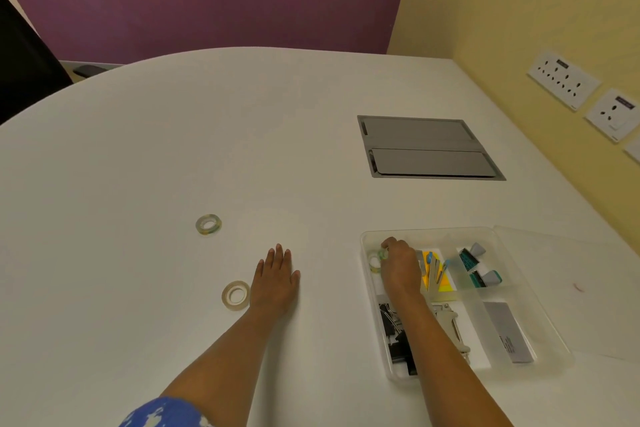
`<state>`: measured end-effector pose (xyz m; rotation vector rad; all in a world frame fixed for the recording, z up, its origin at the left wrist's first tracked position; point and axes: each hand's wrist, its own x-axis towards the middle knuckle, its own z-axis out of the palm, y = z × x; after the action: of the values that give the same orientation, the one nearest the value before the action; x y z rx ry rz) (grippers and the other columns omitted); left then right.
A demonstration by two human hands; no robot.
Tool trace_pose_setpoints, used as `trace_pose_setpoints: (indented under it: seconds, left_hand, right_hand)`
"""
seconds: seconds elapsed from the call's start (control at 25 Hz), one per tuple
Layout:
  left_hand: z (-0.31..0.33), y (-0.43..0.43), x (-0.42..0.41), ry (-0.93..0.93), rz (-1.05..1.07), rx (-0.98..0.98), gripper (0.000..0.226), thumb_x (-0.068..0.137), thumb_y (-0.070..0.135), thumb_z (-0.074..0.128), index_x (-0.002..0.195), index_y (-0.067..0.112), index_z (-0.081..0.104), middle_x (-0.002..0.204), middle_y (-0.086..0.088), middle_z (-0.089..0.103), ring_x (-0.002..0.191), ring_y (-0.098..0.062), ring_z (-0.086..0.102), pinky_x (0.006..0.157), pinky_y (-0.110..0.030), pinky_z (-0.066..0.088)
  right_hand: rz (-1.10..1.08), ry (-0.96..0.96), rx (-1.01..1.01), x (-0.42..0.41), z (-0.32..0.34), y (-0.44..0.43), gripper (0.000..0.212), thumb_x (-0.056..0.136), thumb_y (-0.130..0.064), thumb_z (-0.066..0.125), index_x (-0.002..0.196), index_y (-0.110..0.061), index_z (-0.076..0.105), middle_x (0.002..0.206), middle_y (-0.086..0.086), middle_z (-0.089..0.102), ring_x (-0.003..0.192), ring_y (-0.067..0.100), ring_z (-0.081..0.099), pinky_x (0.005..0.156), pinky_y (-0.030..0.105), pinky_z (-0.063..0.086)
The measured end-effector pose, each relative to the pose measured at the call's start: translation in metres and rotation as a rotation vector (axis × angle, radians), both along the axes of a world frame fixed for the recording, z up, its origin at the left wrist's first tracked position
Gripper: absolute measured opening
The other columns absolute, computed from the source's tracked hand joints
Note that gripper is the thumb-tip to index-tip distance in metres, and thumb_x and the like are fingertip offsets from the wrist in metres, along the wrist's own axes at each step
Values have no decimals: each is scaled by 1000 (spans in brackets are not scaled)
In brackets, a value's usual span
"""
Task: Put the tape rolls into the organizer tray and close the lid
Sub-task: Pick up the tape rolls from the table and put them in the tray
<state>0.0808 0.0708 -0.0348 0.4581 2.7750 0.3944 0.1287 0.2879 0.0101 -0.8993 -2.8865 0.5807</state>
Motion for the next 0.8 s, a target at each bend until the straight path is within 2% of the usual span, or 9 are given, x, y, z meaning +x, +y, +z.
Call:
trace_pose_setpoints:
  seconds: [0.12,0.28,0.4,0.52,0.6,0.68,0.8]
  left_hand:
    - [5,-7,-6,102,20,24,58,98,38,9,149,12,17,160,-8,7,149,-22,5,122,-37,4]
    - [9,-29,-20,211,103,41,92,72,46,-18,147,15,25,160,-5,14,148,-19,9,121,-35,5]
    - [9,-55,-27,238,166,34,78,82,41,-11,147,15,25,159,-4,16,148,-19,10,121,-36,6]
    - [3,-81,-35,245,226,-7,51,99,30,17,146,14,27,159,-6,18,148,-21,12,122,-39,9]
    - [0,-96,-42,270,279,6,46,100,24,29,144,11,33,156,-9,26,146,-24,19,121,-42,15]
    - [-4,-108,-44,261,303,-1,49,99,27,24,144,10,31,156,-9,25,147,-24,19,121,-42,14]
    - [-15,-121,-48,246,352,22,68,90,41,2,148,11,21,159,-7,18,148,-23,13,121,-39,9]
  right_hand:
    - [-8,107,32,-6,15,-10,30,89,3,52,117,-7,59,115,14,61,108,27,55,72,30,47]
    - [87,222,-19,-26,33,-40,26,93,-7,53,118,-10,59,118,11,60,111,24,52,72,27,46]
    - [188,155,-18,-47,32,-71,29,95,-10,51,123,-12,55,124,8,57,115,23,50,74,30,49]
    - [310,74,-31,-68,23,-107,32,95,-11,49,127,-13,51,127,7,54,118,21,47,74,27,47]
    - [388,19,-32,-82,17,-129,34,96,-12,48,130,-14,48,129,7,52,119,21,47,78,27,47]
    - [458,-8,-14,-90,14,-145,36,96,-13,48,132,-13,46,131,7,50,121,22,46,81,29,48]
    - [572,-41,3,-109,5,-168,37,96,-14,47,133,-11,44,131,9,49,120,23,45,82,31,49]
